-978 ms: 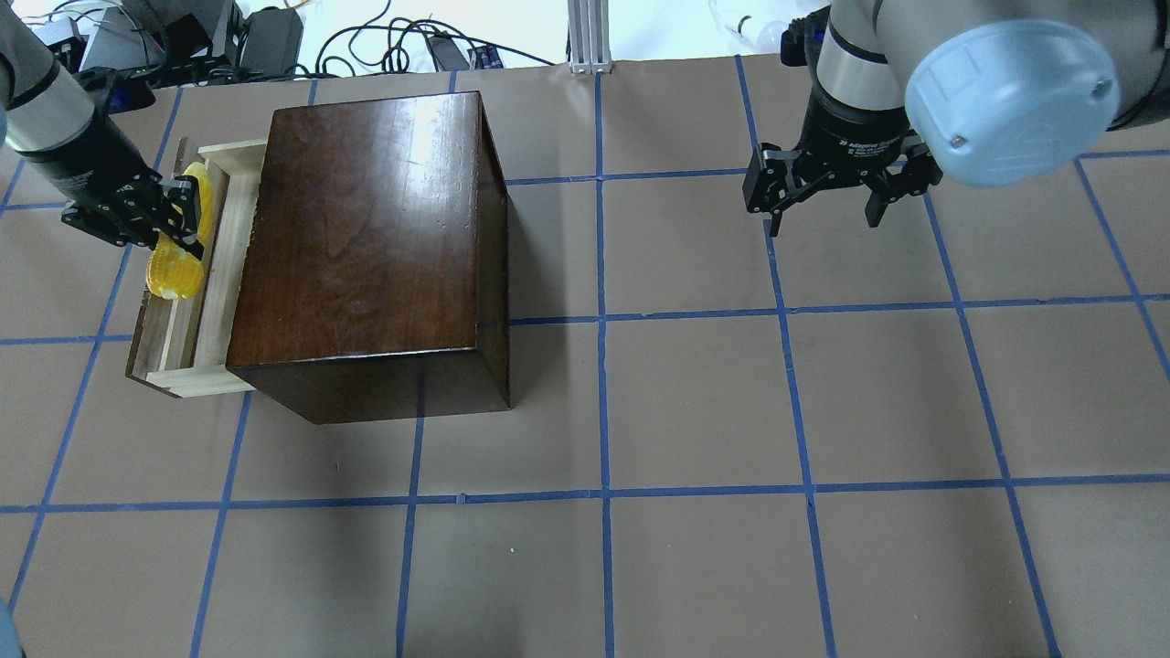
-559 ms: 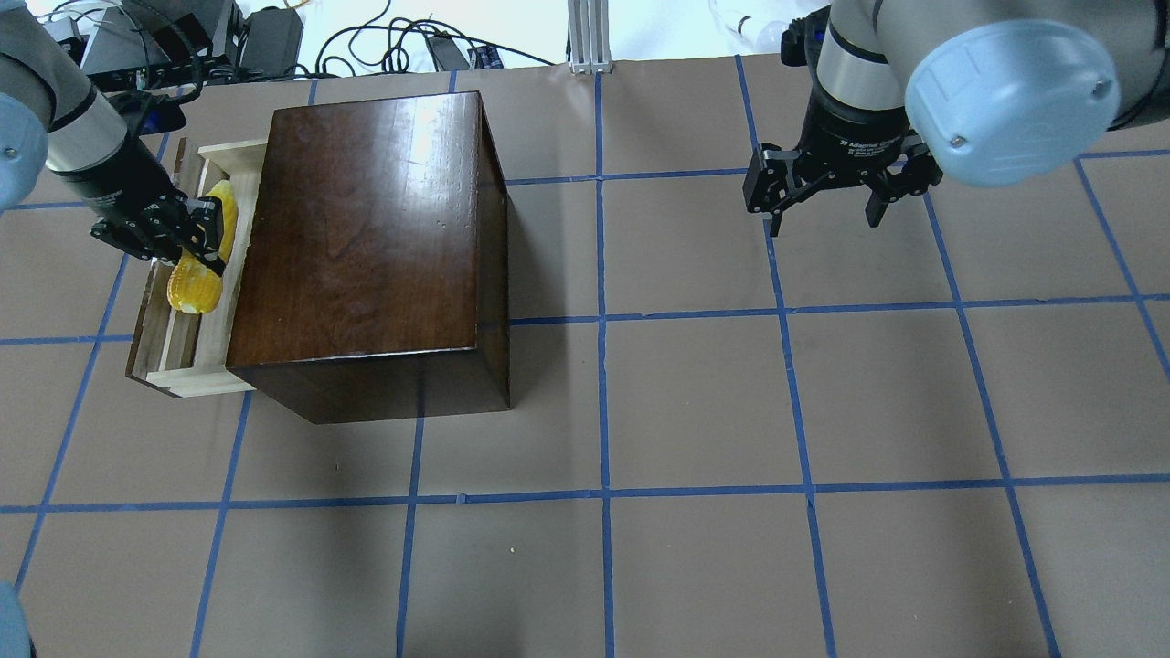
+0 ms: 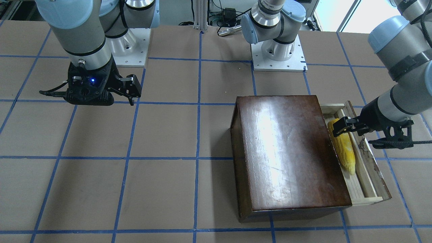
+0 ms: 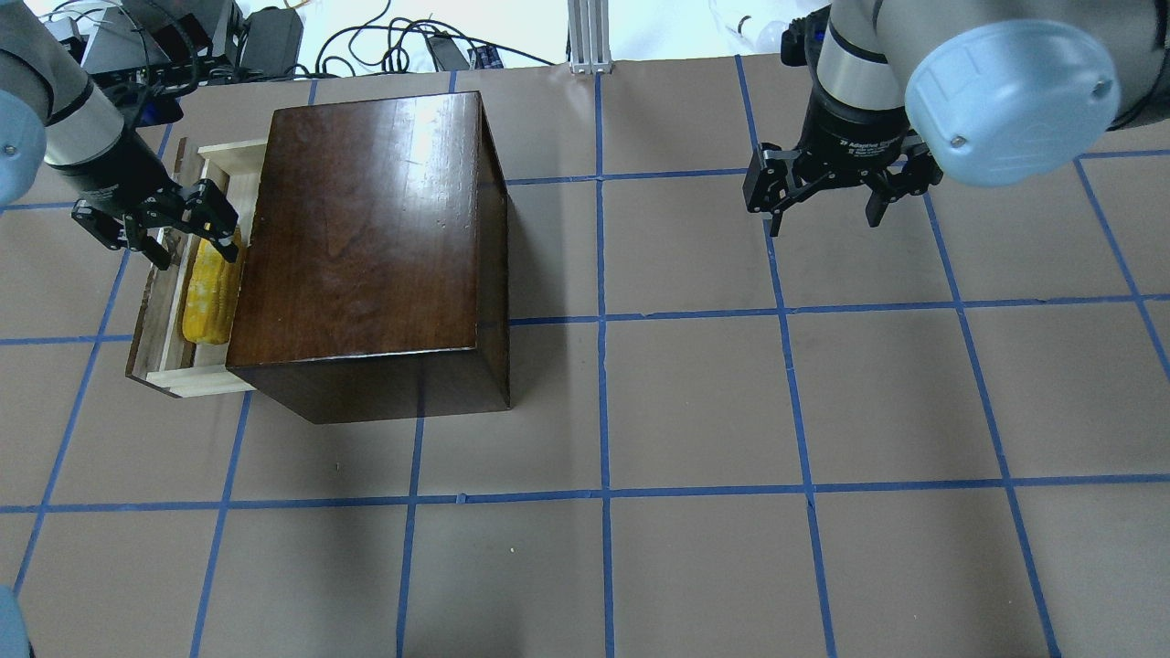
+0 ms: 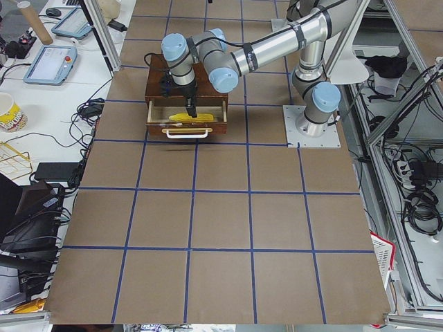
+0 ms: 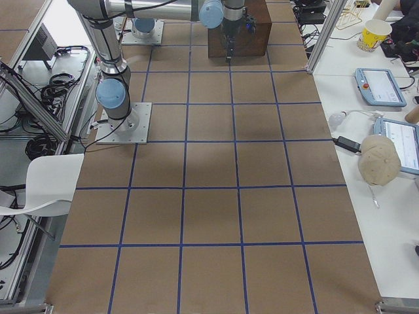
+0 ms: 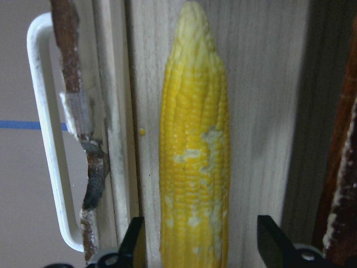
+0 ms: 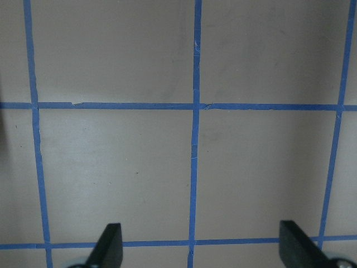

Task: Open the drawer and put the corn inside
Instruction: 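Open the left gripper and raise it away from the drawer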

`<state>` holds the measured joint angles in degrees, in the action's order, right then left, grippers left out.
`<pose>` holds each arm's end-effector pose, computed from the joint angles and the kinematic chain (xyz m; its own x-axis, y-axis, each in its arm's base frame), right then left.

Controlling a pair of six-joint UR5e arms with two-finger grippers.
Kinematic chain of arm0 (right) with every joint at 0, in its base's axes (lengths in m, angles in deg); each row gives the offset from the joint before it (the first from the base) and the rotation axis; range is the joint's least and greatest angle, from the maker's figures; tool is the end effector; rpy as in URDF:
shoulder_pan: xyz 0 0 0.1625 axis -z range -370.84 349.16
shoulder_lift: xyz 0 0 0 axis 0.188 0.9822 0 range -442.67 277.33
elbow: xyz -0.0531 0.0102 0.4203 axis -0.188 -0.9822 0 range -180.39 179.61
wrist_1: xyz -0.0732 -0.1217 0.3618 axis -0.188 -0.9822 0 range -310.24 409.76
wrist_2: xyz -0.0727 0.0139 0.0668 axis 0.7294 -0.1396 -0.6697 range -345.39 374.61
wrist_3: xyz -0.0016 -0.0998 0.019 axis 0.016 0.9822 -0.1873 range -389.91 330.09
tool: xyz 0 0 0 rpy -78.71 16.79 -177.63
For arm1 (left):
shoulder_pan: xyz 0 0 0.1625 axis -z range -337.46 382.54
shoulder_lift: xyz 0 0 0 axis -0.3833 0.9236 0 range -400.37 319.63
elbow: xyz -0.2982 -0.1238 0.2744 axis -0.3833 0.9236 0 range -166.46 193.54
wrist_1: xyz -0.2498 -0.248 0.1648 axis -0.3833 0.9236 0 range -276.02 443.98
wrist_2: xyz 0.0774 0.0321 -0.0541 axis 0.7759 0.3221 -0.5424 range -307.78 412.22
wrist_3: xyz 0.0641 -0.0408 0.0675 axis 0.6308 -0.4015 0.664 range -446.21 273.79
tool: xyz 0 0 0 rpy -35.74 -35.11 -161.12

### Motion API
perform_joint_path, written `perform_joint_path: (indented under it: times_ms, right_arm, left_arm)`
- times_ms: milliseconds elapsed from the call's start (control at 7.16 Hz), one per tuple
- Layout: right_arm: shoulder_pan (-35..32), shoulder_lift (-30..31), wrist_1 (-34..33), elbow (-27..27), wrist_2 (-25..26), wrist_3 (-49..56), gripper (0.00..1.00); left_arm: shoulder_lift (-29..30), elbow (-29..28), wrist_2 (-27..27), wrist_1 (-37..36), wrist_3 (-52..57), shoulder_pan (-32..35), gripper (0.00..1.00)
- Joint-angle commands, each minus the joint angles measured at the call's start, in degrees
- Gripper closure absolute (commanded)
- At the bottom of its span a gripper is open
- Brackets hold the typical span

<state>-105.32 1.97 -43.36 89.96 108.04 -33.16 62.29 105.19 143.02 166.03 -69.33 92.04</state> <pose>0.1657 -0.4864 0.4423 -0.9978 -0.0243 0.0622 -0.0217 0.9989 0.0416 0.0635 -0.5468 0.3736 -0.9978 -0.0634 0.0190 -0.0610 0.9920 0.1101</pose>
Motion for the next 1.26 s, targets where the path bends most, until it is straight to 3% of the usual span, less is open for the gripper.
perform_joint_path:
  times_ms: [0,559,1118]
  right_arm:
    - [0.0,0.08,0.04,0.0,-0.09,0.0,0.0]
    - [0.0,0.0,0.04,0.0,-0.17,0.0,0.0]
    - [0.0,0.0,0.04,0.0,-0.17,0.0,0.0]
  left_arm:
    - [-3.06,-3.29,-0.19,3.43,-0.18,0.98,0.12]
    - [-12.21,-3.93,0.07,4.17,-10.64,16.51,0.0]
    - [-16.7,-2.79,0.07,7.68,-10.64,18.3,0.0]
